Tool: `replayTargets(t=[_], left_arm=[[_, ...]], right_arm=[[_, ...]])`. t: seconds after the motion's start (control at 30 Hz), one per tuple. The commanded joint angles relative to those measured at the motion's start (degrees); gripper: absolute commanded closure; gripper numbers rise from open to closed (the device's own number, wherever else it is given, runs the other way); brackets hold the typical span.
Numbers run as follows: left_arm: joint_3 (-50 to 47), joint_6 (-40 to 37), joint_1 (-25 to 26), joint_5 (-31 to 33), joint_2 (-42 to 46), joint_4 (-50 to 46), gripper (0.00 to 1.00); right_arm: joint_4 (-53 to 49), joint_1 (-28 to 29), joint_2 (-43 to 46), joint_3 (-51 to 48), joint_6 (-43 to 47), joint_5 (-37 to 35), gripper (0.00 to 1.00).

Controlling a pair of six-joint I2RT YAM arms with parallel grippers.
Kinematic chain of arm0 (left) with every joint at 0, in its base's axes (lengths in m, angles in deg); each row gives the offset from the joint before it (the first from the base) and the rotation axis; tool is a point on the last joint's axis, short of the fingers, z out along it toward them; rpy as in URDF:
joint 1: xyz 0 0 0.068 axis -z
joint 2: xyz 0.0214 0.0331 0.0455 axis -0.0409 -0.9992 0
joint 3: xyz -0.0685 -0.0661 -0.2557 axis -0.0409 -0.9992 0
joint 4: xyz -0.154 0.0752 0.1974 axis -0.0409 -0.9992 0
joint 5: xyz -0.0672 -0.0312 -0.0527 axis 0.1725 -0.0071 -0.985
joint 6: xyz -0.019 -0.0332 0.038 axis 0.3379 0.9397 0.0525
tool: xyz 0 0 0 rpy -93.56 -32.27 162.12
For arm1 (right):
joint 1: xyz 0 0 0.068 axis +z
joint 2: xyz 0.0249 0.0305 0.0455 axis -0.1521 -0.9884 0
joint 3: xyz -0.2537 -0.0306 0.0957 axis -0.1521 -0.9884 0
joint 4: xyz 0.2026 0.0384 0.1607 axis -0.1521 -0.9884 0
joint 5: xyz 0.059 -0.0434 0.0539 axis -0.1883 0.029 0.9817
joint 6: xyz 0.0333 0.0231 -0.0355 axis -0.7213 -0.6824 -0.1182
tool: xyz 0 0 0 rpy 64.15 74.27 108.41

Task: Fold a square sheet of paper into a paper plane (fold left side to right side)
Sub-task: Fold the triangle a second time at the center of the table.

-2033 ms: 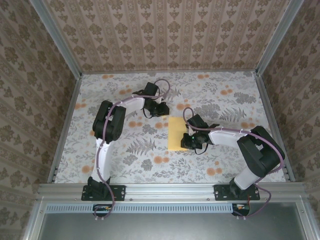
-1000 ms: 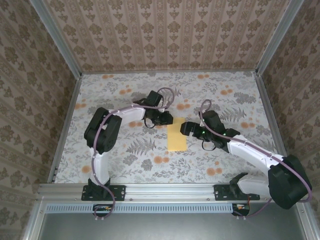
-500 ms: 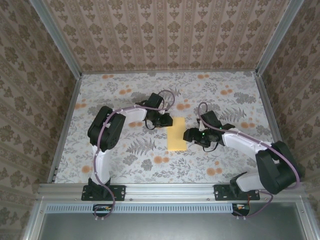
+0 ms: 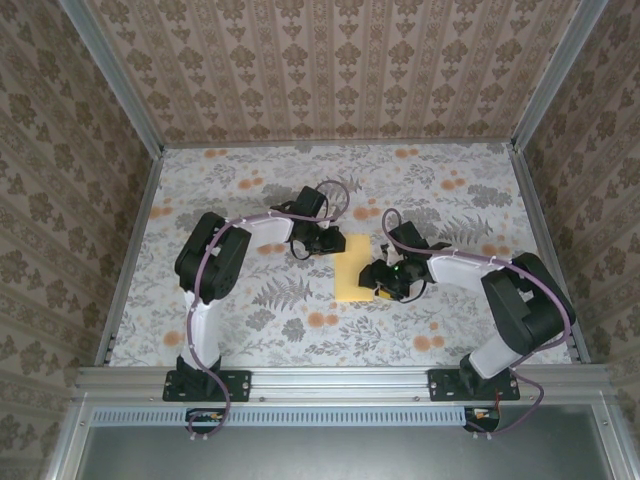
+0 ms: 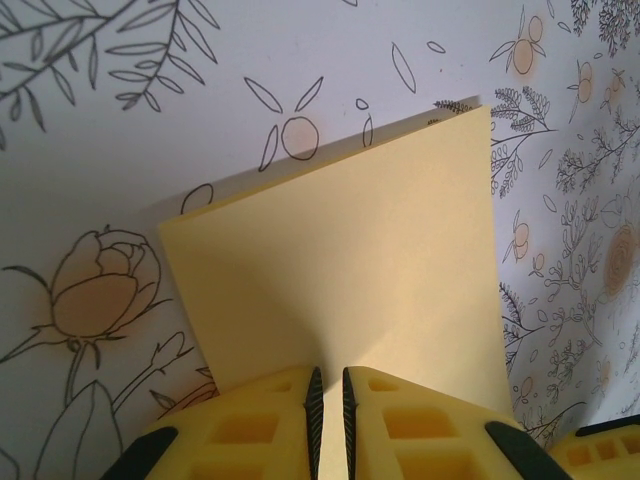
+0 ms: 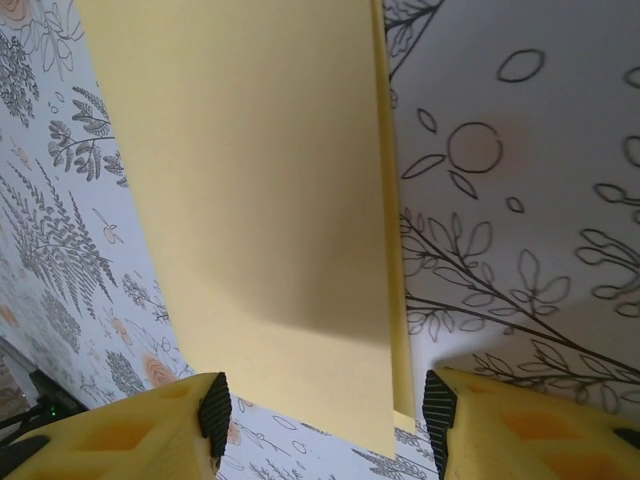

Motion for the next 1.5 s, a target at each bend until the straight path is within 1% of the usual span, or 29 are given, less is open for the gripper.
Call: replayTargets(t=[0.0, 0.27, 0.37, 0.5, 0.67, 0.73, 0.9, 1.03, 1.1, 1.2, 1.33, 1.47], left_arm=[[-1.4, 0.4, 0.5, 0.9, -0.1, -1.4, 0.83], [-1.7, 0.2, 0.5, 0.8, 0.5, -1.2, 0.83], [-1.6, -0.5, 0.5, 0.6, 1.4, -1.3, 0.81], [-1.0, -2.3, 0.1, 0.2, 4.1, -1.6, 0.73], [-1.8, -5.1, -1.2, -0.1, 9.9, -1.6, 0.61], [-2.9, -5.9, -1.9, 0.1, 12.5, -1.6, 0.59], [-8.8, -8.6, -2.5, 2.4, 20.6, -0.6, 0.5], [-15.9, -10.3, -1.9, 4.0, 27.2, 1.8, 0.46], [-19.2, -12.0, -0.3, 5.0, 30.4, 2.7, 0.42], [-22.2, -15.6, 3.8, 9.3, 34.4, 1.8, 0.37], [-24.0, -19.1, 11.6, 16.2, 37.6, 0.8, 0.3], [-24.2, -21.8, 19.0, 22.7, 37.9, 0.6, 0.24]], right_arm=[[1.4, 0.5, -1.2, 1.4, -1.6, 2.0, 0.45], [5.9, 0.7, -1.5, 1.3, -3.4, 1.8, 0.5], [5.9, 0.5, -1.6, 1.8, -3.4, 1.1, 0.51], [6.4, 0.2, -2.5, 2.4, -3.2, 1.6, 0.5], [6.3, -0.6, -4.5, 4.8, -0.7, 3.0, 0.48], [5.8, -1.0, -5.4, 6.1, 0.3, 3.4, 0.48], [3.8, -2.2, -7.3, 9.5, 2.9, 4.5, 0.47], [1.7, -3.0, -9.1, 12.0, 4.4, 5.1, 0.47], [1.8, -3.5, -10.0, 12.7, 3.9, 6.0, 0.47], [1.9, -4.0, -10.8, 13.8, 2.0, 6.9, 0.48], [-0.8, -4.3, -11.5, 16.0, 1.6, 6.6, 0.48], [-1.8, -4.7, -12.4, 17.1, 0.8, 6.9, 0.49]])
